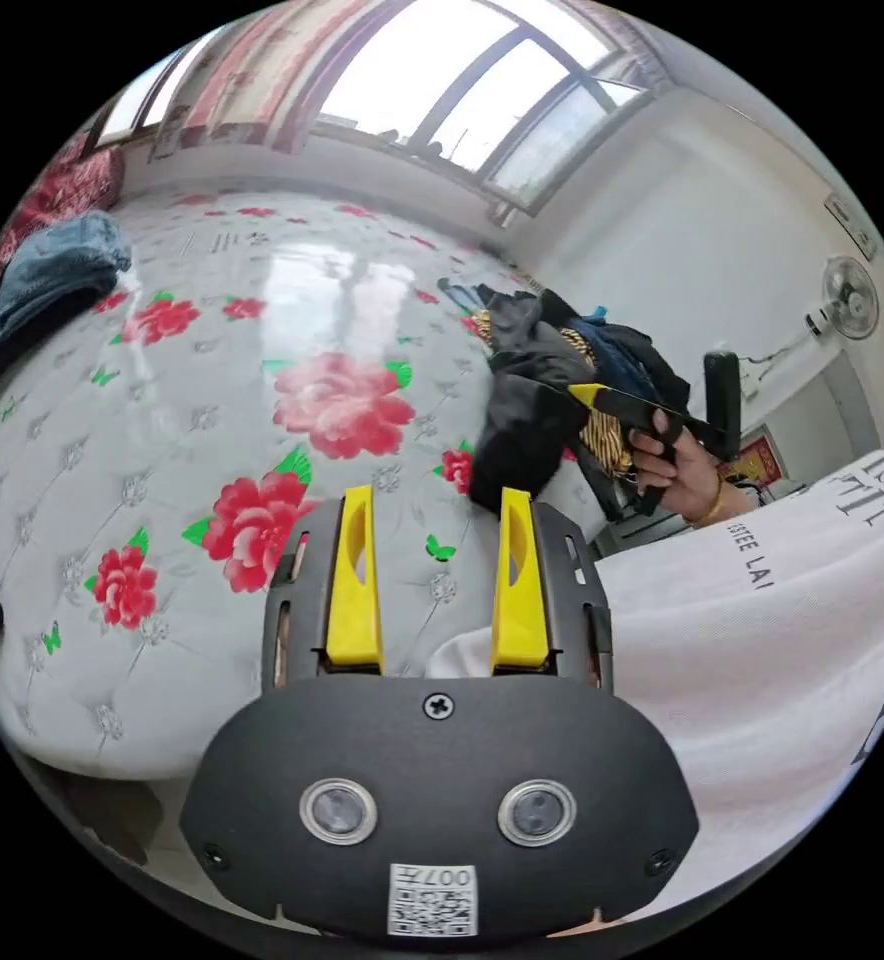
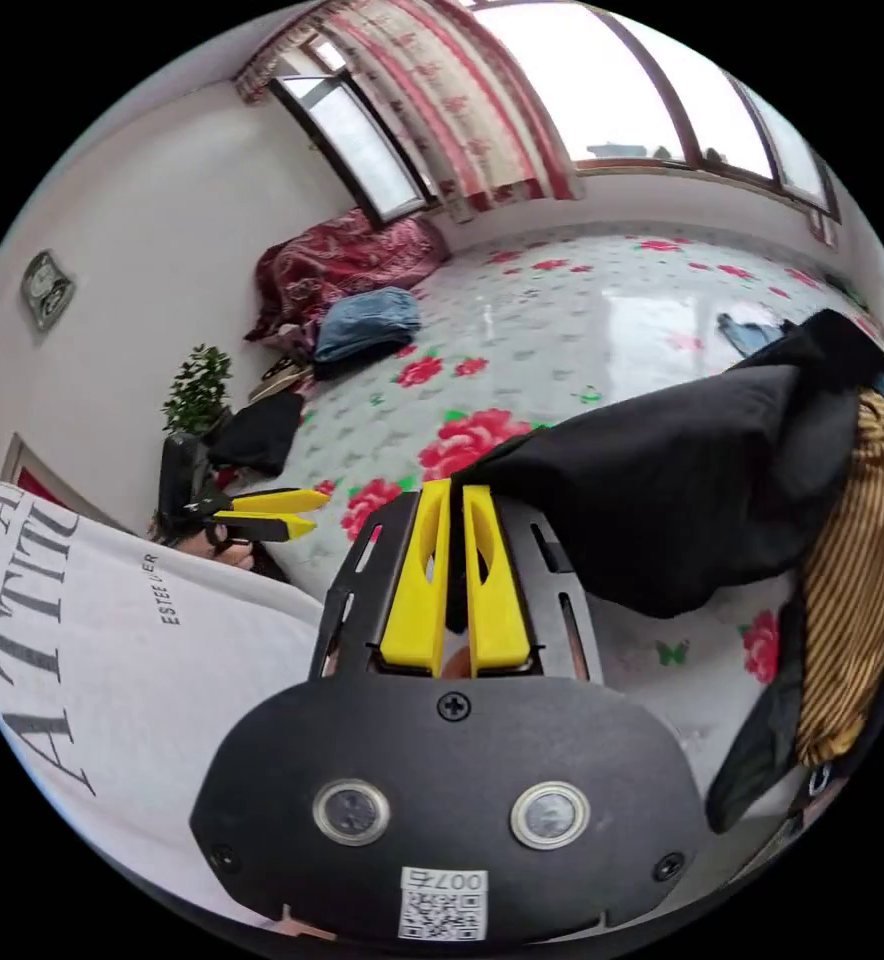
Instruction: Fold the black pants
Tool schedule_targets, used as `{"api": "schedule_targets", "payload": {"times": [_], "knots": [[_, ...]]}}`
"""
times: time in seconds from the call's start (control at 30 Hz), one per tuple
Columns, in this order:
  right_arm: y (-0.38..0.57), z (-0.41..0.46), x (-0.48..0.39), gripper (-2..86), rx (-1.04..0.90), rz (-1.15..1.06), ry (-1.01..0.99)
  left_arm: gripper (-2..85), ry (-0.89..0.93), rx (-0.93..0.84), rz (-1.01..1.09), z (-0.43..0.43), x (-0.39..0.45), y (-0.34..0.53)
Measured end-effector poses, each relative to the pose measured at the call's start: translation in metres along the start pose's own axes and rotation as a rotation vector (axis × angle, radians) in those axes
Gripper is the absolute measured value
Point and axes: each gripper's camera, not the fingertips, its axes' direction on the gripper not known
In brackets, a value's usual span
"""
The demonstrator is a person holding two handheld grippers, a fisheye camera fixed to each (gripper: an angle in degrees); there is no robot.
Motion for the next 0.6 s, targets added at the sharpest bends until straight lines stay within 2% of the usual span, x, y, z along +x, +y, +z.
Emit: {"api": "schedule_targets", "payload": {"times": [0.07,0.13,0.17,0.2,0.3,0.37,0.43,0.6], "knots": [[-0.029,0.024,-0.041,-0.1,-0.026,-0.122,-0.144,16.7,-0.041,0.027,0.057,-0.009,0.010,0.000],[-0.055,0.048,-0.097,0.0,-0.069,-0.281,-0.332,14.3,-0.259,0.036,0.052,-0.023,0.008,0.012],[-0.059,0.053,-0.110,0.1,-0.076,-0.315,-0.348,9.6,-0.339,0.035,0.032,-0.028,0.004,0.018],[-0.063,0.061,-0.129,0.2,-0.083,-0.374,-0.355,0.4,-0.421,0.034,-0.020,-0.039,-0.009,0.029],[-0.062,0.078,-0.143,0.9,-0.115,-0.437,-0.314,-0.6,-0.467,0.032,-0.226,-0.073,-0.060,0.066],[-0.059,0.088,-0.125,1.7,-0.134,-0.371,-0.263,-0.8,-0.517,0.044,-0.362,-0.097,-0.089,0.093],[-0.054,0.098,-0.085,2.8,-0.157,-0.204,-0.203,-0.9,-0.582,0.086,-0.463,-0.129,-0.112,0.126],[-0.045,0.104,-0.017,4.0,-0.139,0.049,-0.051,-0.8,-0.629,0.117,-0.585,-0.159,-0.142,0.161]]}}
